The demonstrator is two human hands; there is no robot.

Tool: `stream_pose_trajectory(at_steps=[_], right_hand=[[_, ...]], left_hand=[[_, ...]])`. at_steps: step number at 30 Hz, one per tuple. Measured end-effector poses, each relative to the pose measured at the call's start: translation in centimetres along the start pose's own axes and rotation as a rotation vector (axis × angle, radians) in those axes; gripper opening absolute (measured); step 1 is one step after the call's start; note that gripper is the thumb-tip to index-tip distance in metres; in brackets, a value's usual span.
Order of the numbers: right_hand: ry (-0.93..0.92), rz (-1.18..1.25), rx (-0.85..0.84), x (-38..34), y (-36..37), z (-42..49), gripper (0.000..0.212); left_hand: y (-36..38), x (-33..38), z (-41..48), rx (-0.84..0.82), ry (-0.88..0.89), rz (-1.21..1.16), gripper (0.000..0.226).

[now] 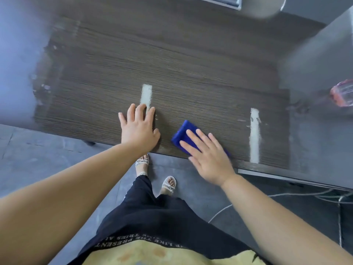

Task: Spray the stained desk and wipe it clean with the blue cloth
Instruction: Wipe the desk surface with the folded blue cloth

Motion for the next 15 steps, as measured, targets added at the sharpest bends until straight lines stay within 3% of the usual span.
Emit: stream_pose_trajectory(at_steps=[2, 6, 8, 10, 13, 15], right_hand=[[0.147, -0.028, 0.033, 3.4, -0.7, -2.2, 0.048], [0.916, -0.095, 0.102, 6.7, -1.8, -2.8, 0.051], [1.143, -0.096, 0.103, 5.1, -1.3, -0.2, 0.056], [0.993, -0.095, 0.116, 1.9, -0.5, 2.6, 0.058], [0.330, -0.022, 0.033, -1.8, 0.5, 3.9, 0.055], [0.051, 0.040, -0.010, 0.4, 0.2, 4.3, 0.050]], left_hand=[[0.4, 1.3, -0.4, -0.003, 0.085, 0.006, 0.063], [0.9, 2.7, -0.9, 0.013, 0.132, 0.003, 0.061], [1.0, 2.9, -0.8, 0.014, 0.129, 0.005, 0.060], [0.9, 2.7, -0.5, 0.018, 0.130, 0.014, 0.060], [0.4, 2.1, 0.8, 0.028, 0.121, 0.009, 0.060], [-0.2, 1.3, 2.2, 0.031, 0.114, 0.005, 0.061]])
Point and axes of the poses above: each hand's wrist, its own z-axis towards the middle knuckle, its own y-axis out of the palm, x = y × z, the point moved 1 cm from there along z, towards the middle knuckle, and after that the axes turned 13 degrees about x, right-handed, at the moved point
